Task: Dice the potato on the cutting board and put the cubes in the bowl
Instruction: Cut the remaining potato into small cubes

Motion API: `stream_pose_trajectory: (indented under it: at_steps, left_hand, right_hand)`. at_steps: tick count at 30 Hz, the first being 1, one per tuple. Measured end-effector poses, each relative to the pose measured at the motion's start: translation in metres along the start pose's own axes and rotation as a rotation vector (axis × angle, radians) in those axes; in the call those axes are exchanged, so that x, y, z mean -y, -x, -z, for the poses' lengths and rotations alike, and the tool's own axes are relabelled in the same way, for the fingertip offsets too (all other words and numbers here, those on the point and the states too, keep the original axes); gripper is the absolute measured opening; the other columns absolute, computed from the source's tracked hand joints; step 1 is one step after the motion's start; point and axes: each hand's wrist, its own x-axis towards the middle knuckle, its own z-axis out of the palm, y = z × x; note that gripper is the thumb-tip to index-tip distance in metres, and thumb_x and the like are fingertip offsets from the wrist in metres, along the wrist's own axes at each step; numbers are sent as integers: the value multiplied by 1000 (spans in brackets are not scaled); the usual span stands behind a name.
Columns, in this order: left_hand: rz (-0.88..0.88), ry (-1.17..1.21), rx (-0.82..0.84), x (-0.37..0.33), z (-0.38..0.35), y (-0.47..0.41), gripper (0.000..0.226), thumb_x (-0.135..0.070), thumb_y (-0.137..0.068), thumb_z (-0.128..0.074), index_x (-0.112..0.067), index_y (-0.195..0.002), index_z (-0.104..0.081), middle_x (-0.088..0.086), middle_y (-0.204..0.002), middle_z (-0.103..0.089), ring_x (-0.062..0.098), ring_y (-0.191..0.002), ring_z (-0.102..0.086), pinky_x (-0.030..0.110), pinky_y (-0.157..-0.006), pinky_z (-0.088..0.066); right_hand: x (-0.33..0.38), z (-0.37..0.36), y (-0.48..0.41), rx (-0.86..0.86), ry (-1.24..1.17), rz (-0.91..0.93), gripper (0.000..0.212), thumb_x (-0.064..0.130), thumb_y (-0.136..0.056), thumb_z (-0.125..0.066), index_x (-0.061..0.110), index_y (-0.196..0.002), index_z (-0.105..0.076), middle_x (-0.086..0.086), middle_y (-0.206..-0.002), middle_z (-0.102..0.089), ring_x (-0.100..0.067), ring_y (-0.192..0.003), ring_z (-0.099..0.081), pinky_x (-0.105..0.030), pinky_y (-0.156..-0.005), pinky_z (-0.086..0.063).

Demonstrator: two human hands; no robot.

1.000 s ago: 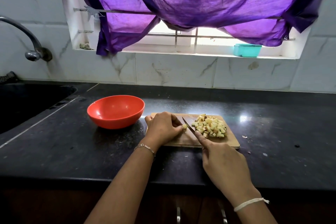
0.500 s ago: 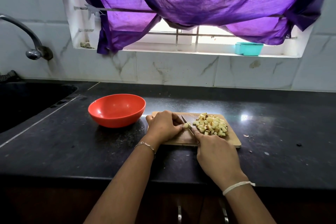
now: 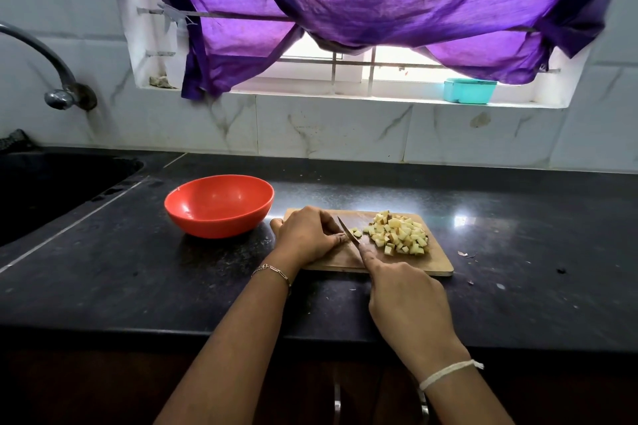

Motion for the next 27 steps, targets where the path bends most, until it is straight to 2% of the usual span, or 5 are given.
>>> stream_pose_trajectory:
  at_steps: [5, 10, 13, 20, 27]
  left_hand:
    - [-12, 5, 5, -1, 0, 1, 25, -49, -73, -75, -42, -55, -60, -26, -68, -61, 9, -94, -63, 45, -95, -44]
    - [9, 78, 10, 4, 1, 1, 22, -69, -52, -61, -47, -53, -63, -25, -73, -67, 8, -93, -63, 45, -95, -45]
    - [28, -18, -65, 4, 4, 3, 28, -66, -65, -69, -38, -69, -71, -21, -90, -70, 5, -99, -57, 42, -100, -35]
    - [7, -72, -75, 1, 7, 5, 19, -57, -75, -69, -39, -82, -73, -19, -92, -71, 5, -102, -59, 38, -96, -30]
    - [0, 11, 21, 6, 6, 2, 16, -56, -68, -71, -47, -58, -63, -20, -81, -71, 8, -93, -63, 43, -97, -42]
  right_hand:
    - [10, -2, -8, 18, 48, 30, 60, 6, -97, -34, 27, -152, -21, -1, -110, -64, -22, -100, -62, -33, -75, -48]
    - [10, -5, -10, -10, -14, -61, 62, 8, -97, -34, 30, -153, -18, 0, -111, -65, -20, -98, -63, -31, -73, -48]
    - [6, -6, -3, -37, -81, -88, 64, 13, -97, -37, 36, -152, -15, 0, -101, -66, -19, -92, -63, -30, -69, -46]
    - [3, -3, 8, -24, -59, -13, 63, 18, -98, -37, 41, -151, -12, 4, -105, -64, -17, -96, -61, -31, -73, -46]
    - [12, -2, -3, 25, 34, 35, 61, 8, -97, -34, 29, -153, -19, 1, -113, -64, -20, -102, -61, -32, -76, -47]
